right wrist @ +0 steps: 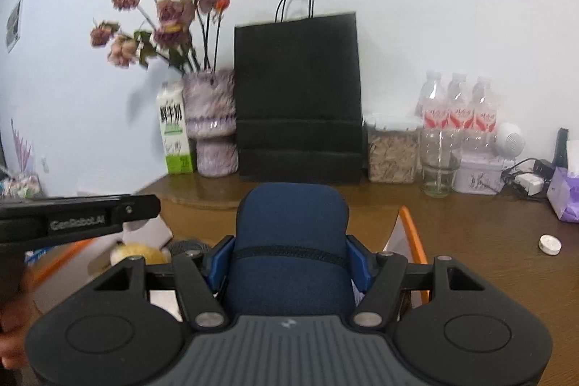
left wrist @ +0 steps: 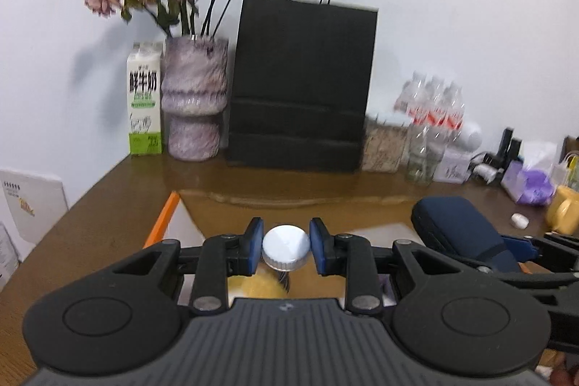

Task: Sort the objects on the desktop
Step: 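Carry the pouch and white cap into the box and open both grippers, then move both grippers back toward the crumpled tissue and remaining caps, then grasp the crumpled white tissue with the right gripper while the left grasps the heart-shaped cap, then carry the tissue and heart-shaped cap into the box and open both grippers, then move both grippers back toward the last two white caps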

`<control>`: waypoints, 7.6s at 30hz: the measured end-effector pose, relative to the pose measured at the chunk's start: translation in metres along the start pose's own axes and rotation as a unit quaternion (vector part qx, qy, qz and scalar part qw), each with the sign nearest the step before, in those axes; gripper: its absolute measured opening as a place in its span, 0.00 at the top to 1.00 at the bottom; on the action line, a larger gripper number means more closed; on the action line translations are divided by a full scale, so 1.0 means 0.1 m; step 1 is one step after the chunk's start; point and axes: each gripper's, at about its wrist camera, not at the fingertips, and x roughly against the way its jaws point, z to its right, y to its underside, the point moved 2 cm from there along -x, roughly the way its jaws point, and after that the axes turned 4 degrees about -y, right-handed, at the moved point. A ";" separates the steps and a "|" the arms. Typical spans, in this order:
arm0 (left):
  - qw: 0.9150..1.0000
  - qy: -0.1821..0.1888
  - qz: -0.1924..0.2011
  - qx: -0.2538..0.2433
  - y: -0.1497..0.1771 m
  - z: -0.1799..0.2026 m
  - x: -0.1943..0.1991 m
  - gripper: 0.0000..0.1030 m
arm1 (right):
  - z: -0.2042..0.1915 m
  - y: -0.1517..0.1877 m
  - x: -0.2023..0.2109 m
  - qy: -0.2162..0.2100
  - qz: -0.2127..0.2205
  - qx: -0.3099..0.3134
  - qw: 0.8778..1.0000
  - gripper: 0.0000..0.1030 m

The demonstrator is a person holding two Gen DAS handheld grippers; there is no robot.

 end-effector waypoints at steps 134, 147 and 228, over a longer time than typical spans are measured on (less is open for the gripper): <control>0.993 -0.006 -0.109 -0.052 1.06 0.00 0.75 0.74 | 0.51 1.05 0.99 0.023 -0.121 0.005 0.992 0.71; 0.994 -0.011 -0.096 -0.044 1.04 -0.02 0.83 0.74 | 0.44 1.06 1.05 0.006 -0.104 -0.012 0.994 0.81; 0.996 -0.039 0.072 -0.030 0.11 0.03 0.29 0.00 | 0.03 0.08 0.17 0.011 0.032 0.025 0.999 0.00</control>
